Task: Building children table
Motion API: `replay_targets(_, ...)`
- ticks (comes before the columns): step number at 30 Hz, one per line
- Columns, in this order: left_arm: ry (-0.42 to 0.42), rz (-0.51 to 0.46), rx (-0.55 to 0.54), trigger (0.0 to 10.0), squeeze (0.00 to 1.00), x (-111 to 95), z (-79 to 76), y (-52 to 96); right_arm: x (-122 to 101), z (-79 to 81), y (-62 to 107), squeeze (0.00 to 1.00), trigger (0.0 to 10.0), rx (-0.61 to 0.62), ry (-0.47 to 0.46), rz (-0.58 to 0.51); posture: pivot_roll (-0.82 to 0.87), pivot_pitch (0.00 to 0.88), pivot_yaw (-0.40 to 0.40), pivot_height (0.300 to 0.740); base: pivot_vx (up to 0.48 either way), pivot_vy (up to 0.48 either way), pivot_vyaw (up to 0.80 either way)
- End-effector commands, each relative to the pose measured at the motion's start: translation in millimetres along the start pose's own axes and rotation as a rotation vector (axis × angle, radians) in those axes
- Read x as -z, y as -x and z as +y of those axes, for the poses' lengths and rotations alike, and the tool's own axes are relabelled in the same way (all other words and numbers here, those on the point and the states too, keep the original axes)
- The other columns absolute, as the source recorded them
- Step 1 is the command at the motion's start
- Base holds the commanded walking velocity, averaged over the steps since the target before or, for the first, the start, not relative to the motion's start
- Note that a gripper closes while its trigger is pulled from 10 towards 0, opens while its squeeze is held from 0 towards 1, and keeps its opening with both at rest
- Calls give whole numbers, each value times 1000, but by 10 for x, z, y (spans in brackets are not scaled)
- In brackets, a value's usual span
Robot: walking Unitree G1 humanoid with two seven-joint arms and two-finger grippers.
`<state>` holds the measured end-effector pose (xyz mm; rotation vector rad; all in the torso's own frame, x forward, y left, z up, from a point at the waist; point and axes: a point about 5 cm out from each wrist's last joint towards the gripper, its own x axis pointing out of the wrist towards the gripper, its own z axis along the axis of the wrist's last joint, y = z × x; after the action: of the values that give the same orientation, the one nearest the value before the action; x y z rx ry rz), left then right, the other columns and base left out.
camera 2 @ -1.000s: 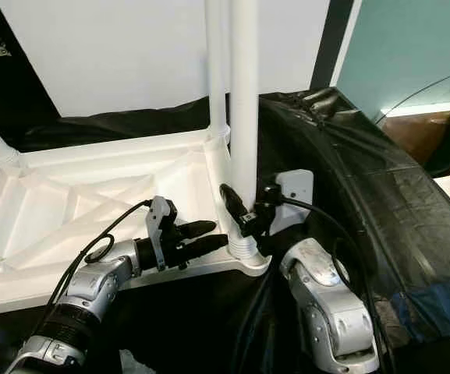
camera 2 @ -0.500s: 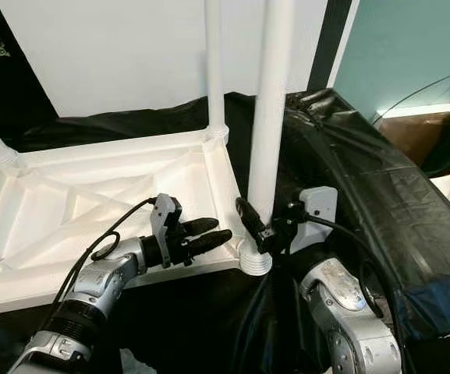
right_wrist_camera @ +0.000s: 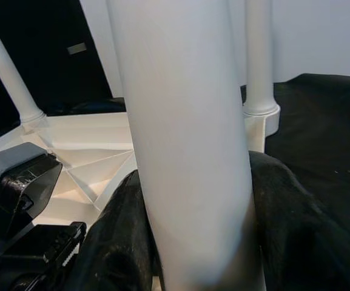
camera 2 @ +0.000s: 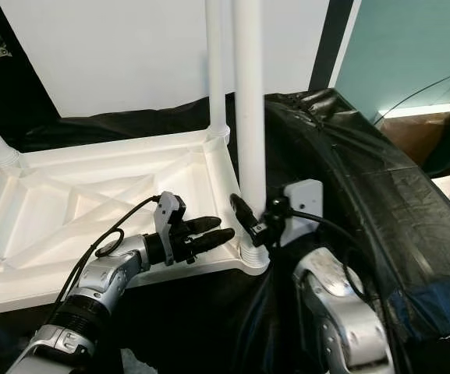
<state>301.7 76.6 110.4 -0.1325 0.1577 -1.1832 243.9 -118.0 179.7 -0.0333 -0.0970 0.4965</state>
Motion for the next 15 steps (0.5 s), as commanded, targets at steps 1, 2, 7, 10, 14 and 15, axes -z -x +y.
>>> replay_targets(1, 8, 26, 6, 10000, 0, 66, -8, 4, 236, 2, 21, 0, 10000, 3, -27, 115, -180, 39, 32, 740, 0, 0, 0)
replay_targets(2, 5, 21, -7, 10000, 0, 71, -1, 33, 259, 32, -5, 0, 10000, -21, -16, 114, -162, 39, 29, 740, 0, 0, 0)
replay_targets(7, 8, 14, -33, 10000, 0, 87, 19, 91, 294, 92, 30, 0, 10000, -61, 12, 108, -133, 43, 25, 740, 0, 0, 0)
replay_targets(10, 14, 11, -42, 10000, 0, 99, 25, 118, 313, 119, 64, 0, 10000, -76, 14, 100, -133, 43, 25, 740, 0, 0, 0)
replay_targets(14, 17, 3, -54, 10000, 0, 100, 31, 137, 325, 110, 117, 0, 10000, -65, -1, 91, -124, 45, 27, 740, 0, 0, 0)
replay_targets(15, 16, -1, -57, 10000, 0, 97, 34, 140, 327, 98, 130, 0, 10000, -56, -5, 85, -124, 45, 27, 740, 0, 0, 0)
